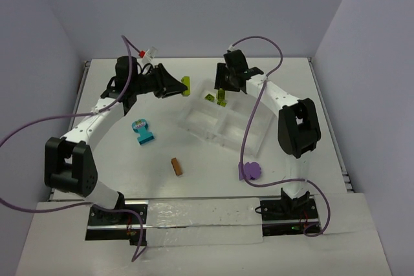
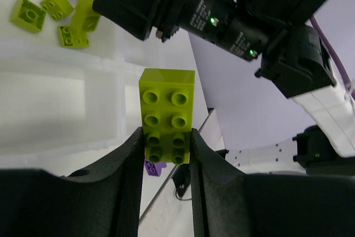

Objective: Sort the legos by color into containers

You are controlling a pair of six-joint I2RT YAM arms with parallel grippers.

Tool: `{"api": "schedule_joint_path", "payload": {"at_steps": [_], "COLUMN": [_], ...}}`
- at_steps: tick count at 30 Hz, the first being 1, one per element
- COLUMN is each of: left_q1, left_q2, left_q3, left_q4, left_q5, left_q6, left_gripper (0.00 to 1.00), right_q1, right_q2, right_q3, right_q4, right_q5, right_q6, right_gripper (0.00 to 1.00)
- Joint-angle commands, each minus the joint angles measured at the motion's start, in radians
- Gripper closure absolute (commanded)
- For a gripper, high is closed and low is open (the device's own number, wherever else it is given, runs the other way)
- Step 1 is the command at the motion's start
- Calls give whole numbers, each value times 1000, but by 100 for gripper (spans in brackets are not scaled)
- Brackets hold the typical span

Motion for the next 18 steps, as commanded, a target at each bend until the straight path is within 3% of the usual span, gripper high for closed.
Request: {"api": "schedule_joint_path", "payload": {"at_steps": [1,8,18], "left_q1": [-50,-108,-190], "left_q2": [77,258,554], "left_q3": [131,327,685], "left_q4": [-37,-152,-309], "left_q5": [-83,-176,-329], "left_q6": [-34,-14,62], "left_gripper": [100,100,100], "right_q1": [-2,-8,-34], "right_q2": [-23,-139,-550], "right_q3": [71,68,-221], "right_q4": [-15,-71,-99], "right_q5": [8,49,123], "right_q6": [-15,-31,-35], "right_gripper": [33,32,31]}}
